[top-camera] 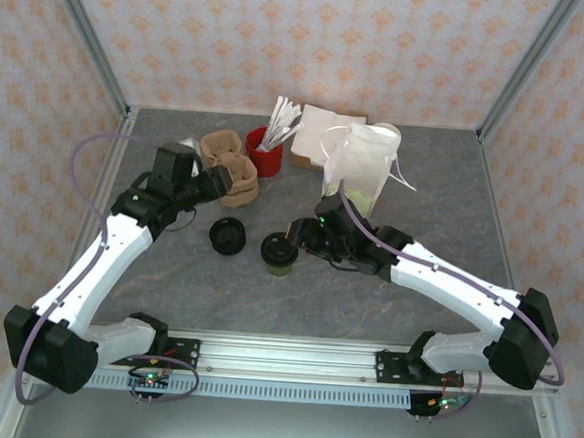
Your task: Pack the takeout coffee
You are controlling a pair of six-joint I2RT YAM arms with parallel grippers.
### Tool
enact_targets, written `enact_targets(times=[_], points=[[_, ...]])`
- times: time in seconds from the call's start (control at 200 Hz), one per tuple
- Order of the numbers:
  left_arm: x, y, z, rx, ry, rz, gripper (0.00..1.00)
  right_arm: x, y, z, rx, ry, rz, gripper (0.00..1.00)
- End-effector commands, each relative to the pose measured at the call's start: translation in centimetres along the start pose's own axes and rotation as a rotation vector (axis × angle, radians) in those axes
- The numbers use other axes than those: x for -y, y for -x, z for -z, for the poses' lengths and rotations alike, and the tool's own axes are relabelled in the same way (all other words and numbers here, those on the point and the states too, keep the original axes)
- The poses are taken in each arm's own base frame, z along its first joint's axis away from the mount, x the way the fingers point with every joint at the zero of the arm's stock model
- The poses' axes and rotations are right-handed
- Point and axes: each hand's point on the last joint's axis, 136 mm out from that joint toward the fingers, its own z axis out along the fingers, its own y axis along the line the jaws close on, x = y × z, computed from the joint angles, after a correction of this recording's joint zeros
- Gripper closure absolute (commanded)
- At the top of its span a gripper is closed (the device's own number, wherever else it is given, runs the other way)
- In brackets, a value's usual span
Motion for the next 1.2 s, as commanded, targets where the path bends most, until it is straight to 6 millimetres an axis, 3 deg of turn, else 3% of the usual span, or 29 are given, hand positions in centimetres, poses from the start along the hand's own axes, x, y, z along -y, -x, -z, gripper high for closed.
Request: enact_targets(times=[0.0, 0.2, 0.27, 0.545, 0.826, 1.196], points=[[-1.5, 2.6, -1.0, 0.073, 0.088, 0.075, 0.37, -0.5, 1.2, 2.4, 0.045, 0.004, 0.028, 0.48], [-3.3, 3.4, -4.7, 0.038, 0.154, 0.165, 0.40, -1.0, 0.9, 3.7, 0.021, 0.021, 0.042, 0.48], [-3.5, 3.4, -5.9, 0.020, 0.161, 0.176, 0.42, -1.4, 1.0, 5.1, 0.027, 0.052, 0.046, 0.48], [-4.0, 3.7, -8.8, -0.020, 0.183, 0.186, 0.48, -1.3, 1.3, 8.4, 0.056, 0.070, 0.060, 0.48], [-4.6, 3.0, -10.6, -0.053, 0.202, 0.203, 0.50, 0.0, 1.9, 10.5, 0.108, 0.043, 0.056, 0.47], [-4.2, 2.4, -11.8, -0.085, 0.177, 0.212, 0.68, 0.6, 2.2, 11.2, 0.133, 0.029, 0.054, 0.47]])
